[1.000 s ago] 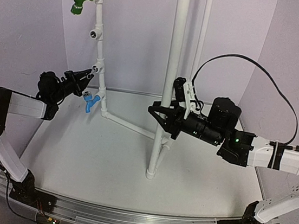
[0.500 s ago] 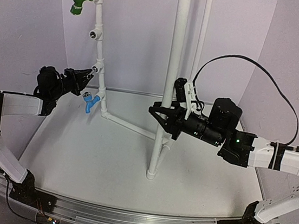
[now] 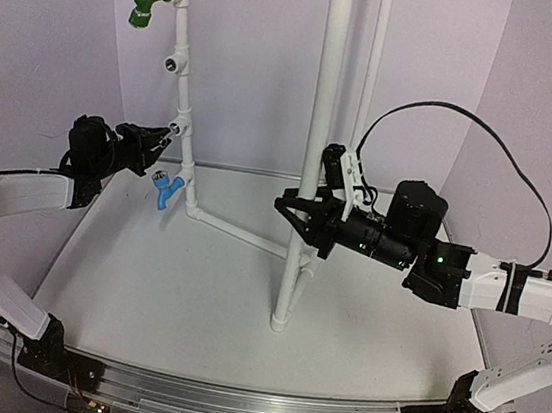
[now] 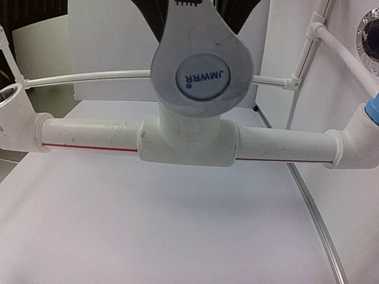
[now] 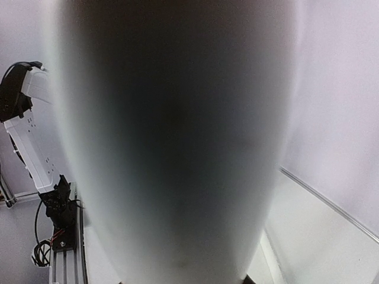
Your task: Install the water faucets
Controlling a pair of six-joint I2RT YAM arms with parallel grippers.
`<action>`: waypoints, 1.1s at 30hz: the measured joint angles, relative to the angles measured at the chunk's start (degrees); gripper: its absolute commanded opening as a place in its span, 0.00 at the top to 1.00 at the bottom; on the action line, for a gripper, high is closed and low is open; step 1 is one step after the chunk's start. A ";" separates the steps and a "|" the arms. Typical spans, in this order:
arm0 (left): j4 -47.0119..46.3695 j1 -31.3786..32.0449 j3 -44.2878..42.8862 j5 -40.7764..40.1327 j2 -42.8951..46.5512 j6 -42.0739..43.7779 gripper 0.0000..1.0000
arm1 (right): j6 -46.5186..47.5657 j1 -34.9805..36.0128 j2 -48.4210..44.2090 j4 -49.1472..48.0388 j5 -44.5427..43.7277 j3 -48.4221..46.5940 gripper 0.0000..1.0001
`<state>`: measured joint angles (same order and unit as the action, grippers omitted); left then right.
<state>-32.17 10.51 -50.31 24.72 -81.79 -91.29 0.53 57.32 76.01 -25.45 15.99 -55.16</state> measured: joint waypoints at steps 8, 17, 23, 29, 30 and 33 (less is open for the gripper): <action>2.21 0.95 -0.84 -1.92 0.21 3.37 1.00 | -0.07 0.00 -0.04 0.06 0.04 0.00 1.00; 6.97 1.96 -2.16 -4.54 1.33 10.63 1.00 | -0.06 0.00 -0.28 0.39 0.11 0.00 1.00; 12.35 3.02 -3.40 -7.30 2.88 18.93 1.00 | -0.06 -0.01 -0.47 0.72 0.47 0.00 1.00; 15.60 3.80 -4.56 -9.39 3.38 25.23 1.00 | -0.06 0.00 -0.48 0.80 1.02 0.00 1.00; 16.26 3.95 -4.91 -9.74 3.38 26.00 1.00 | -0.08 0.00 -0.48 0.81 1.04 0.00 1.00; 18.60 4.58 -6.01 -11.06 3.38 28.34 1.00 | -0.13 0.00 -0.48 0.81 1.05 0.00 1.00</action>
<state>-13.58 15.09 -56.32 13.67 -78.41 -62.95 0.40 57.32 75.53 -24.64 17.04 -55.16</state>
